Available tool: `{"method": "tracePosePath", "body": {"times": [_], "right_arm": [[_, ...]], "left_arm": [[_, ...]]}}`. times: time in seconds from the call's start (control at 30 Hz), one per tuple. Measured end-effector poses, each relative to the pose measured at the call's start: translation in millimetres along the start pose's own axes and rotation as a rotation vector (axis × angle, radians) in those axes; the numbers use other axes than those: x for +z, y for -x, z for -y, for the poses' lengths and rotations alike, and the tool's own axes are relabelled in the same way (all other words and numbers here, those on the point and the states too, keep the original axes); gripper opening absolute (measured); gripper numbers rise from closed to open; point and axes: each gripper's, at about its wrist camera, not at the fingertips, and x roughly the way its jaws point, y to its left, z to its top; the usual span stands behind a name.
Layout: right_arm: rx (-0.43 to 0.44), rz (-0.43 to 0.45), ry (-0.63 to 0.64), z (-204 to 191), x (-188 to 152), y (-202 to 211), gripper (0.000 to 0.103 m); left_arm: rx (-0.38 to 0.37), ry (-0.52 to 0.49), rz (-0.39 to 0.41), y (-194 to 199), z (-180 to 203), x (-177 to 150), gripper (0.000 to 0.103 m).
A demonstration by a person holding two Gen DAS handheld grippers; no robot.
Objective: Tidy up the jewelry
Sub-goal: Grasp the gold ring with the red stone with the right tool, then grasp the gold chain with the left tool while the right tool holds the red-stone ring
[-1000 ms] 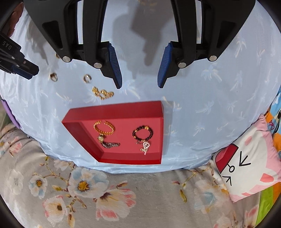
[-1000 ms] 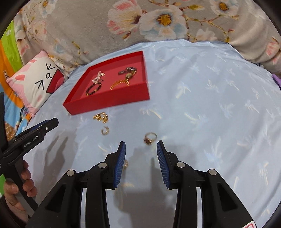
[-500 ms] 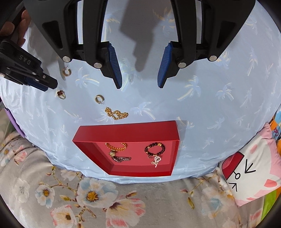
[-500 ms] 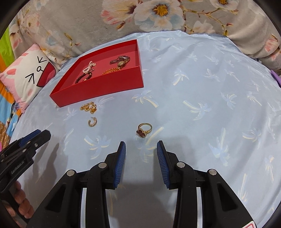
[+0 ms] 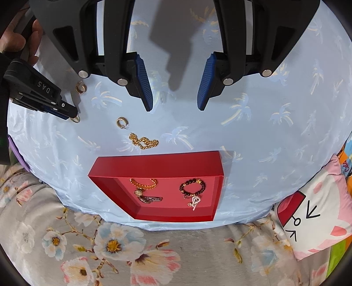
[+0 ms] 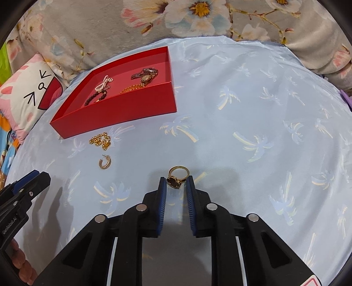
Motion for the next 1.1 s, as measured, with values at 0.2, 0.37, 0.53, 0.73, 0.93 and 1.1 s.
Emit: {"method": "tracePosePath", "body": {"times": [0.2, 0.37, 0.53, 0.73, 0.93, 1.1], "right_arm": [[-0.005, 0.007, -0.003, 0, 2, -2, 0.012], [0.0, 0.009, -0.009, 2, 3, -2, 0.012], [0.018, 0.018, -0.022, 5, 4, 3, 0.002], [0.028, 0.016, -0.021, 9, 5, 4, 0.0], [0.035, 0.017, -0.023, 9, 2, 3, 0.015], [0.022, 0.015, -0.012, 4, 6, -2, 0.022]], "left_arm": [[-0.008, -0.002, -0.002, -1, 4, 1, 0.04], [-0.01, -0.001, -0.002, -2, 5, 1, 0.04], [-0.018, -0.005, -0.004, -2, 7, 1, 0.04], [-0.036, -0.017, -0.003, -7, 19, 6, 0.04], [-0.035, -0.014, -0.007, -7, 20, 7, 0.04], [-0.031, -0.009, -0.013, -10, 18, 7, 0.04]]}}
